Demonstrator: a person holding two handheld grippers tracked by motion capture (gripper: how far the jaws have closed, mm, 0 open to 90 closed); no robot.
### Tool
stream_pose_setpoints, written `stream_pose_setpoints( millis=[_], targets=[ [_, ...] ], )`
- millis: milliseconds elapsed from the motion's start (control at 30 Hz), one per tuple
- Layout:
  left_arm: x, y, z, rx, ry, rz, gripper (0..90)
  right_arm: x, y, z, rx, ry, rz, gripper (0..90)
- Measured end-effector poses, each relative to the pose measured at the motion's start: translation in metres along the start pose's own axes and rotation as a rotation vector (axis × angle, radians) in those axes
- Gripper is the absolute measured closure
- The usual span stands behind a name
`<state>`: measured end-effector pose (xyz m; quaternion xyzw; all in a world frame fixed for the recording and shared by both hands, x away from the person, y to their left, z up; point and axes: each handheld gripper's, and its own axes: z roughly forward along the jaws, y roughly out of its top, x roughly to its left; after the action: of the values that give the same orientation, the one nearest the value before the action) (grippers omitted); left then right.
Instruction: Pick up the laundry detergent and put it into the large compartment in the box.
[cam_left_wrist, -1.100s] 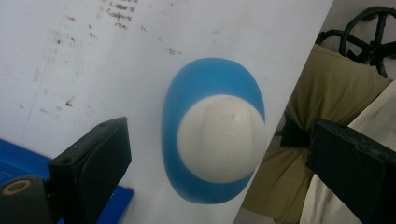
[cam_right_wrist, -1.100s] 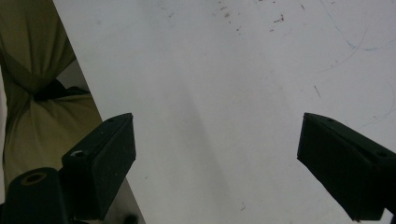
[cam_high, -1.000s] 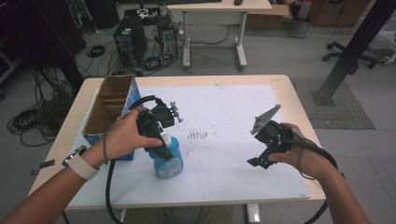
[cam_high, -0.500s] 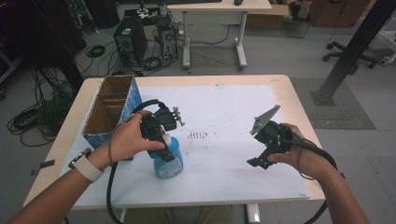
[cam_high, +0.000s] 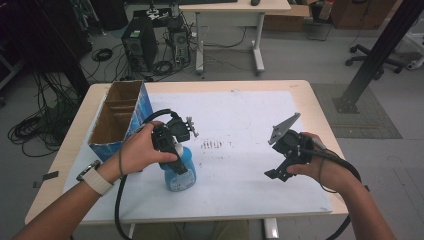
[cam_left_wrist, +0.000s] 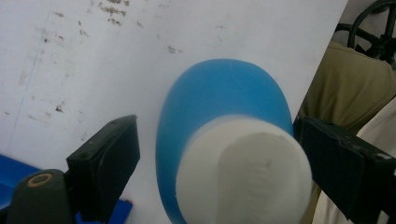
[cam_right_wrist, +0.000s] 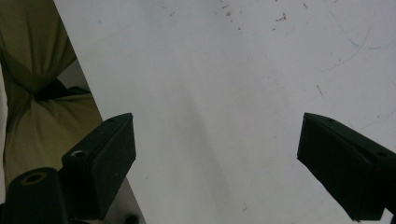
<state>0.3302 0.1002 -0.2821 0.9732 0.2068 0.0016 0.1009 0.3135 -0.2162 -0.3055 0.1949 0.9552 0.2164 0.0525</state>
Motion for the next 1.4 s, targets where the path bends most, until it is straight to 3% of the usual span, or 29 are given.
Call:
stream_pose_setpoints(
  millis=[500, 733, 1400],
  targets=[
    [0.0011, -0.0008, 0.0033, 0.014, -0.009, -0.004, 24.8, -0.0002, -0.0009, 0.0000, 0.001, 0.000, 0.003, 11.4],
    [0.0012, -0.0016, 0.0034, 0.012, -0.014, 0.003, 35.8, -0.0004, -0.0015, 0.0006, 0.003, 0.001, 0.004, 11.4],
    [0.0019, -0.0005, 0.0030, 0.025, -0.017, -0.026, 37.3, 0.0003, -0.0038, 0.0007, -0.004, 0.002, 0.006, 11.4]
  ],
)
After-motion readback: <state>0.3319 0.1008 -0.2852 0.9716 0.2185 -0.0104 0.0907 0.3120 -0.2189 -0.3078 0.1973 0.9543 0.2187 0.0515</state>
